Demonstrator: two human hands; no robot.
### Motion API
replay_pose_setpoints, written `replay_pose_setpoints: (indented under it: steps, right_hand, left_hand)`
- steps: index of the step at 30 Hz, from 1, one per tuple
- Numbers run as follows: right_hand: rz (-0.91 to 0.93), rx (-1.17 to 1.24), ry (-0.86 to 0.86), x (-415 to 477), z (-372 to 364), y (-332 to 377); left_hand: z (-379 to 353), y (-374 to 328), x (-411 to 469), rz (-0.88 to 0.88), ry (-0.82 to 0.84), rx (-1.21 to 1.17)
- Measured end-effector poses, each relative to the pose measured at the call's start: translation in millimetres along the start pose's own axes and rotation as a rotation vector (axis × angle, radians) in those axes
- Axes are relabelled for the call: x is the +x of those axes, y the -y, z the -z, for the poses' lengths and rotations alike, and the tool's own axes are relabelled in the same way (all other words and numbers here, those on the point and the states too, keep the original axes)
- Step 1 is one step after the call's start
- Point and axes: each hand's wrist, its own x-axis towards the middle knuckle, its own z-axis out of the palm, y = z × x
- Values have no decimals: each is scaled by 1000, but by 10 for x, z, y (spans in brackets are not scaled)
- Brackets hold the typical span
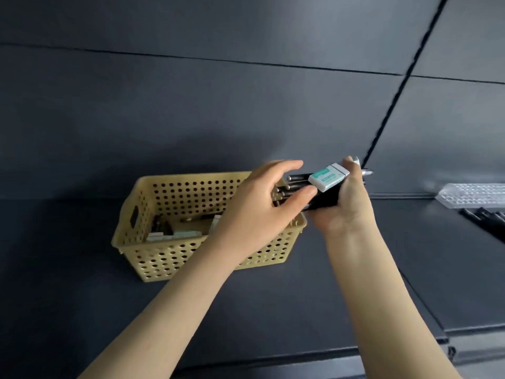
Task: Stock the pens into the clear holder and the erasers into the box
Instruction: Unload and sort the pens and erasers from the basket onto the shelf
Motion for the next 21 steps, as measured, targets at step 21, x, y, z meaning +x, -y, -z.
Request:
replay_pose_setpoints:
  steps: [21]
  right_hand:
    - [261, 147, -493, -780, 3666, 2534]
  left_hand:
    - [-3995, -1914, -344, -124, 344, -263]
